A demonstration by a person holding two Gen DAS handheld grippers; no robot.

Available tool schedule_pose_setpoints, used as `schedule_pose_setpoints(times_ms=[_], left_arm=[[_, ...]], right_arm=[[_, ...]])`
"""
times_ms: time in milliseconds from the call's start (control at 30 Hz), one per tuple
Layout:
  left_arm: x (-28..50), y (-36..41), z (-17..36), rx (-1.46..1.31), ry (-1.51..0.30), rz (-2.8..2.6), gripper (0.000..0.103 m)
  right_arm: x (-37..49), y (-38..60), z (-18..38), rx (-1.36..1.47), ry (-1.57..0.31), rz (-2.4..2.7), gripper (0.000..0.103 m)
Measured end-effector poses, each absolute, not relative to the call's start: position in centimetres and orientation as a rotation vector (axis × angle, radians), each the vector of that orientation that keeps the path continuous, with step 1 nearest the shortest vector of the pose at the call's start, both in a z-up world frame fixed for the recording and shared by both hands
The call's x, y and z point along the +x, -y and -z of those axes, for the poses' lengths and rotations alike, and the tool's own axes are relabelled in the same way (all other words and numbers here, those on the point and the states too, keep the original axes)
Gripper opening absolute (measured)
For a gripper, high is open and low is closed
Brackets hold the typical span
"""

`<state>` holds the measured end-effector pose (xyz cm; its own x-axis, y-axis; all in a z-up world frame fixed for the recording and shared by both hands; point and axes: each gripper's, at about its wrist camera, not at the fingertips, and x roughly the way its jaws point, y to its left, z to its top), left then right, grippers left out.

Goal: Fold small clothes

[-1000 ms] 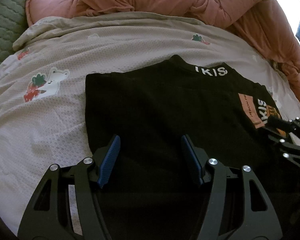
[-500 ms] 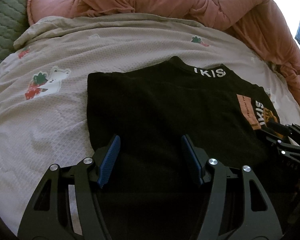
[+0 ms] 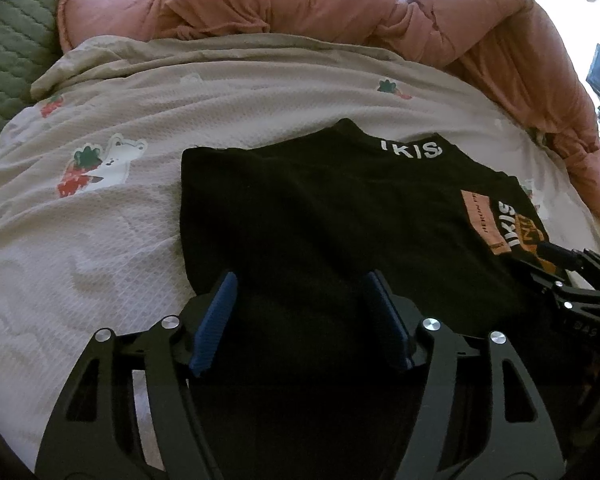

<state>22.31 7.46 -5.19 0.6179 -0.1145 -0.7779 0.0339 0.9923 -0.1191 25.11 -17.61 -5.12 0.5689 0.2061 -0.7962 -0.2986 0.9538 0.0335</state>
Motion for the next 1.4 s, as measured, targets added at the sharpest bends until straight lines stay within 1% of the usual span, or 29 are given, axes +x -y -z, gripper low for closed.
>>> schedule_pose_setpoints(times_ms=[33, 67, 167, 200, 267, 300, 400, 433, 467, 600, 800, 1400], left_arm=[[22.2, -7.4, 5.1, -0.094, -0.898, 0.087, 0.067], [22.0, -7.5, 4.9, -0.095, -0.894, 0.088, 0.068], [21.6, -7.5, 4.5, -0.091, -0.882, 0.087, 0.070], [21.4, -7.5, 4.4, -0.090, -0.878, 0.087, 0.073], [21.1, -7.5, 4.1, -0.089, -0.872, 0.084, 0.073], [21.0, -7.5, 4.0, -0.089, -0.869, 0.082, 0.073], [20.6, -7.6, 3.6, -0.090, -0.859, 0.075, 0.084], [20.5, -7.6, 3.5, -0.087, -0.854, 0.071, 0.085], [20.4, -7.6, 3.3, -0.084, -0.849, 0.070, 0.085], [19.9, -7.7, 2.7, -0.083, -0.831, 0.062, 0.090], [18.5, -7.9, 1.7, -0.080, -0.798, 0.044, 0.093], [14.4, -8.7, -0.3, -0.082, -0.774, -0.016, 0.093]], right_arm=[[25.0, 17.7, 5.0, -0.107, -0.914, -0.297, 0.076], [24.9, 17.7, 4.8, -0.105, -0.907, -0.294, 0.078], [24.6, 17.9, 4.4, -0.100, -0.896, -0.294, 0.082], [24.5, 18.0, 4.2, -0.098, -0.891, -0.291, 0.083], [24.3, 18.1, 3.9, -0.093, -0.885, -0.289, 0.086], [24.2, 18.2, 3.8, -0.091, -0.883, -0.287, 0.086], [24.0, 18.5, 3.4, -0.085, -0.875, -0.290, 0.087], [23.9, 18.6, 3.3, -0.085, -0.872, -0.287, 0.088], [23.8, 18.6, 3.1, -0.085, -0.868, -0.284, 0.092], [23.3, 19.1, 2.4, -0.076, -0.850, -0.279, 0.093], [22.7, 19.8, 1.4, -0.067, -0.829, -0.271, 0.094], [19.7, 21.5, -1.4, -0.057, -0.776, -0.274, 0.095]])
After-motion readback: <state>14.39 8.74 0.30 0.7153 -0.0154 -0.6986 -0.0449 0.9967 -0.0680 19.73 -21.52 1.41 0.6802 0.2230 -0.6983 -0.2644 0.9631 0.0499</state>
